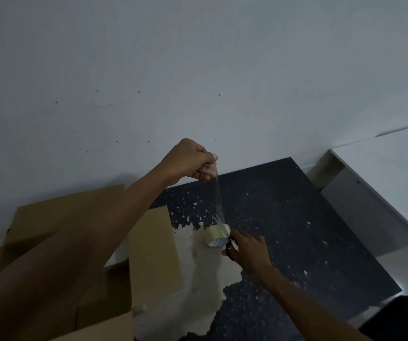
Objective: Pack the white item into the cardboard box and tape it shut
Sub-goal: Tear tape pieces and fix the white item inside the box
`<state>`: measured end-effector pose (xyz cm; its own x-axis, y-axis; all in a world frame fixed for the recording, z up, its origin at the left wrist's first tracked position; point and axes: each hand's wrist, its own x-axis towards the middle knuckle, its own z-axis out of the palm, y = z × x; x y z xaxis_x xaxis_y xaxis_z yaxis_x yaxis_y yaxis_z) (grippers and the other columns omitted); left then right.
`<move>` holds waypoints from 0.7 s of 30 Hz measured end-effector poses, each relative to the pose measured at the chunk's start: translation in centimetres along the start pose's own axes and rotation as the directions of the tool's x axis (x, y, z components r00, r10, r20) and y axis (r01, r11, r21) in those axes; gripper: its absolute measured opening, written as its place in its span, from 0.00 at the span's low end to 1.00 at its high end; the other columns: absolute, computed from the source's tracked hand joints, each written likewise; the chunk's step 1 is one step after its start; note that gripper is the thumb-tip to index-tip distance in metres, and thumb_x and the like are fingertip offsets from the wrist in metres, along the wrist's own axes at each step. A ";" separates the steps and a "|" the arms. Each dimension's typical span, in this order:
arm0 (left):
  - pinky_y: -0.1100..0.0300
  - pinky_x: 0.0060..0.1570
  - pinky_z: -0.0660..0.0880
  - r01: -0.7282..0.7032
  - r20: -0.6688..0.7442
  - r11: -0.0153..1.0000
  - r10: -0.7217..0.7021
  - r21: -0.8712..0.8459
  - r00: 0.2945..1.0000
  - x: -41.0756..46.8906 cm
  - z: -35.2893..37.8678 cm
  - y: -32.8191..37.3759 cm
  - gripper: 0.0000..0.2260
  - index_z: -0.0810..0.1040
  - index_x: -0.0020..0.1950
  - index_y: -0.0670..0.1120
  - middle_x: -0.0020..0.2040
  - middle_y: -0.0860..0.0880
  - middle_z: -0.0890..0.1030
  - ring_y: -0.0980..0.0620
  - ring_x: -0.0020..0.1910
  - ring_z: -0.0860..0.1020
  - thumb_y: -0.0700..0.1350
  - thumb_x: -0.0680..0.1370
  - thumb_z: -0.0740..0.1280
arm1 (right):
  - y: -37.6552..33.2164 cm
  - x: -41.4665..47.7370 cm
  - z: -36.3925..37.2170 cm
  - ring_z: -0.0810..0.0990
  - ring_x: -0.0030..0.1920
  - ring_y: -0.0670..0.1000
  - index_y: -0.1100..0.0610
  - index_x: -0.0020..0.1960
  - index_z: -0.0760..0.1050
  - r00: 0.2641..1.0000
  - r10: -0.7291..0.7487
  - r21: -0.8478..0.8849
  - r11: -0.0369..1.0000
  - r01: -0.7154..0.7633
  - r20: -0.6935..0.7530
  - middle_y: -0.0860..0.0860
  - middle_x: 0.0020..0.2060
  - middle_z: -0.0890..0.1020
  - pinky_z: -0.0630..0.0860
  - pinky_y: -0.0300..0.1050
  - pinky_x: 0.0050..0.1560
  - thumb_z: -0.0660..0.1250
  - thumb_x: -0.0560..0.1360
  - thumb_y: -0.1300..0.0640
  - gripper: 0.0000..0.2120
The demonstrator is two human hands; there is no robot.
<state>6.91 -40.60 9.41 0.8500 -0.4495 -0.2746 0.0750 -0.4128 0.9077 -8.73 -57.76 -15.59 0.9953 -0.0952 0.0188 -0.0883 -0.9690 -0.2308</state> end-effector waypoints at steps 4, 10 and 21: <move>0.57 0.39 0.83 -0.002 0.007 1.000 0.002 -0.012 1.000 0.0 -0.1 0.0 0.11 0.81 0.50 0.32 0.42 0.37 0.84 0.43 0.41 0.85 0.41 0.79 0.69 | 0.1 0.2 -0.1 0.81 0.47 0.52 0.46 0.60 0.73 1.000 0.002 -0.061 0.998 -0.001 0.021 0.45 0.50 0.81 0.64 0.49 0.49 0.60 0.74 0.39 0.19; 0.57 0.39 0.83 -0.005 -0.006 1.000 0.005 0.000 1.000 0.0 -0.4 -0.2 0.10 0.81 0.49 0.33 0.41 0.37 0.84 0.46 0.38 0.85 0.41 0.79 0.69 | 0.6 0.7 -0.4 0.80 0.48 0.51 0.47 0.58 0.74 0.998 -0.031 0.025 0.999 0.030 0.056 0.45 0.49 0.81 0.68 0.47 0.49 0.60 0.75 0.42 0.15; 0.59 0.38 0.82 -0.016 -0.045 0.999 0.018 0.032 0.999 0.0 -0.8 -0.8 0.09 0.82 0.48 0.35 0.37 0.42 0.84 0.50 0.34 0.85 0.42 0.79 0.68 | 0.9 1.4 0.0 0.80 0.35 0.55 0.52 0.48 0.76 0.994 -0.106 0.017 0.994 0.106 0.035 0.50 0.37 0.82 0.71 0.47 0.35 0.68 0.69 0.48 0.11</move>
<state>7.22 -39.62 8.93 0.8738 -0.4207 -0.2438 0.0442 -0.4305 0.9015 -7.36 -58.73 -15.77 0.9998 0.0161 0.0095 0.0179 -0.9695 -0.2444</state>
